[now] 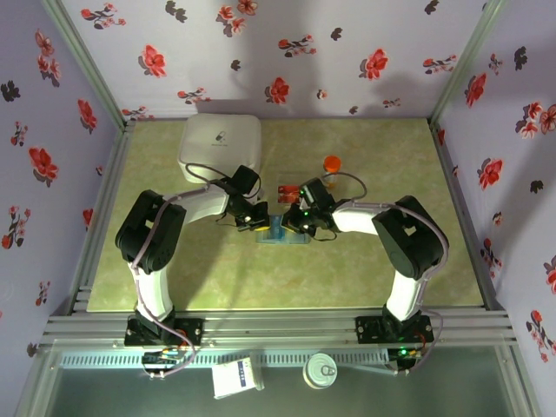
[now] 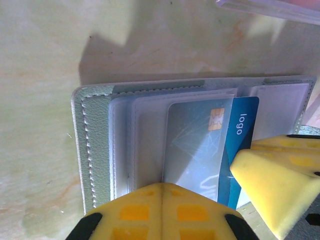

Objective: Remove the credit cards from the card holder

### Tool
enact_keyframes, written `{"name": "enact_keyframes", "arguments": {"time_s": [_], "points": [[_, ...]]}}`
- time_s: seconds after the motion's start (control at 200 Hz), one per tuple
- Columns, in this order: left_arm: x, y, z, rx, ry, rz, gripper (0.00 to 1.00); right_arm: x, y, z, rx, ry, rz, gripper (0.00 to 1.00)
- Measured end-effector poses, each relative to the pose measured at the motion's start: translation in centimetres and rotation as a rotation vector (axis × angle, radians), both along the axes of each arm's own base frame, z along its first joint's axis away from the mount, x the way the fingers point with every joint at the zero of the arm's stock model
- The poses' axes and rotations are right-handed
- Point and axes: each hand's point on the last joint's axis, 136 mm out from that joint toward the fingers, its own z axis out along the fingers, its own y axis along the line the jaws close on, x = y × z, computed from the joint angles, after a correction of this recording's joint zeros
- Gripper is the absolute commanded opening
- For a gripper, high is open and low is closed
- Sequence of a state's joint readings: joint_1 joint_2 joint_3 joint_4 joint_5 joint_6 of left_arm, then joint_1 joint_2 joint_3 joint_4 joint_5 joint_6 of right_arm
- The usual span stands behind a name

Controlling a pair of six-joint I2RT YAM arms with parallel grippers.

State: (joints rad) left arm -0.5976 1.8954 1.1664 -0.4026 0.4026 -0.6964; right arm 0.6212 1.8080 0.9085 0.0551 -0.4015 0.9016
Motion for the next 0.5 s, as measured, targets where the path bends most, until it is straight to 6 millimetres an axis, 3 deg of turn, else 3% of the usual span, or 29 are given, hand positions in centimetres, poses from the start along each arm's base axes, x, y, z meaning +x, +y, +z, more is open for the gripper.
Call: {"name": "enact_keyframes", "arguments": {"time_s": [0.5], "points": [[-0.1, 0.4, 0.0, 0.012, -0.008, 0.005, 0.0, -0.8, -2.2, 2.7, -0.012, -0.047, -0.006, 0.06]]}}
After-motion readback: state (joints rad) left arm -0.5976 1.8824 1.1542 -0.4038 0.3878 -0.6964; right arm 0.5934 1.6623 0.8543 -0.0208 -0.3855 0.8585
